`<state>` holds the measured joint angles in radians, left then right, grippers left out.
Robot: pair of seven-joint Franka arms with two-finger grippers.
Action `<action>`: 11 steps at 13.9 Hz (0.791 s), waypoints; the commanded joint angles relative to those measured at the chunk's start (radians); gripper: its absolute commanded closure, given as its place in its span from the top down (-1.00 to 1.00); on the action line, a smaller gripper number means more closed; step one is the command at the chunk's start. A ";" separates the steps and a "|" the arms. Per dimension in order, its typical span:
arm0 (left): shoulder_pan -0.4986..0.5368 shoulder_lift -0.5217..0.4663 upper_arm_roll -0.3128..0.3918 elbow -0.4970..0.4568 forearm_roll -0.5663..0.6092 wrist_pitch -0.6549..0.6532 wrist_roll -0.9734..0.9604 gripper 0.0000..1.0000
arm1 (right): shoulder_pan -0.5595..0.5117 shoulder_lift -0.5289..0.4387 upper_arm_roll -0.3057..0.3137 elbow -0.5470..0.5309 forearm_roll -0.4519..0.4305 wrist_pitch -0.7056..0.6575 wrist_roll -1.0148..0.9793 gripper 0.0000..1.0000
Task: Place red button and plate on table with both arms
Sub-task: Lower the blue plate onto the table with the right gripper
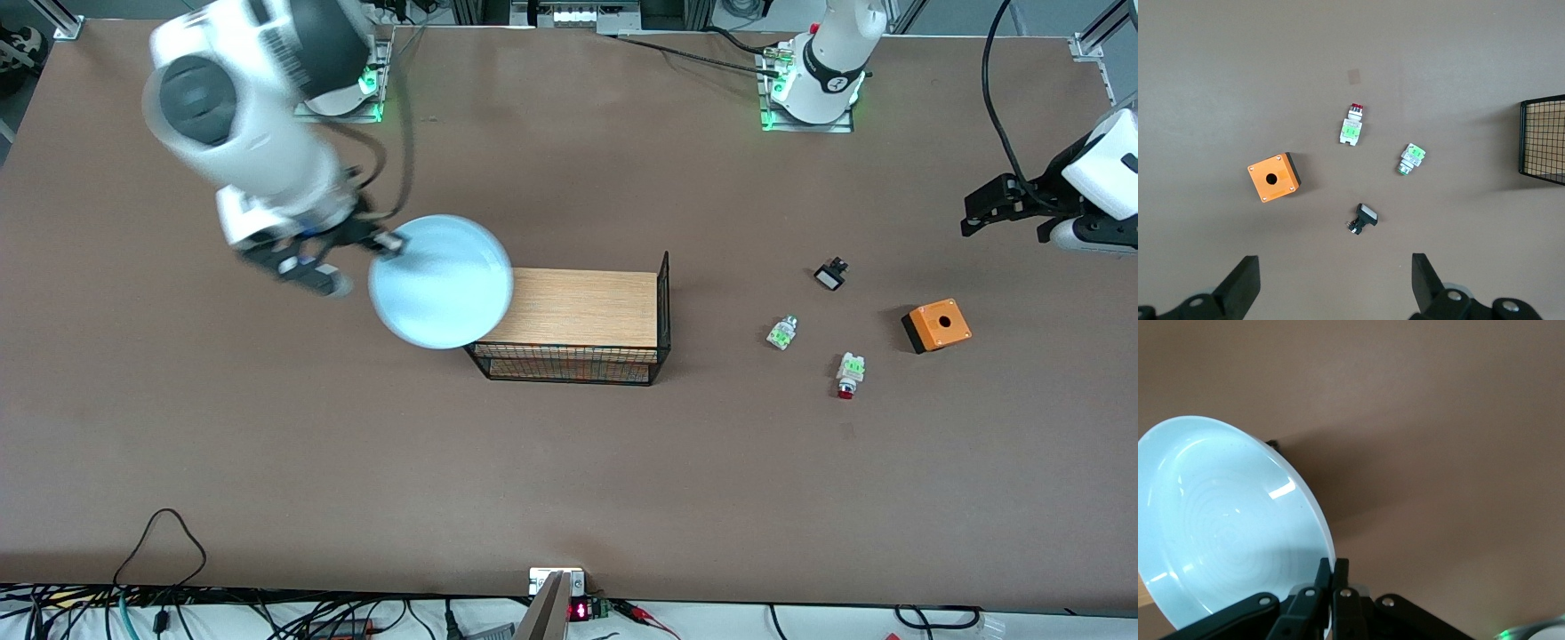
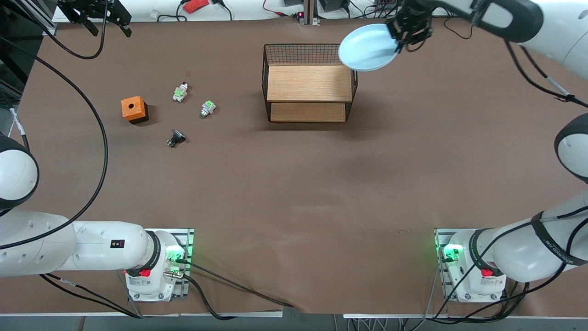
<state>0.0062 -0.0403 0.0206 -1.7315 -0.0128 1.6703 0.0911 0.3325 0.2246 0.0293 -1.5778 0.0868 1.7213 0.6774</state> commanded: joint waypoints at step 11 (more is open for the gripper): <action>-0.012 -0.007 -0.037 0.018 0.044 -0.038 -0.050 1.00 | -0.357 0.027 0.012 -0.428 -0.038 0.392 -0.698 -1.00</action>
<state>-0.0063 -0.0421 -0.0148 -1.7258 0.0038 1.6620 0.0521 0.0183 0.2633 0.0246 -1.9077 0.0591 2.0186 0.0529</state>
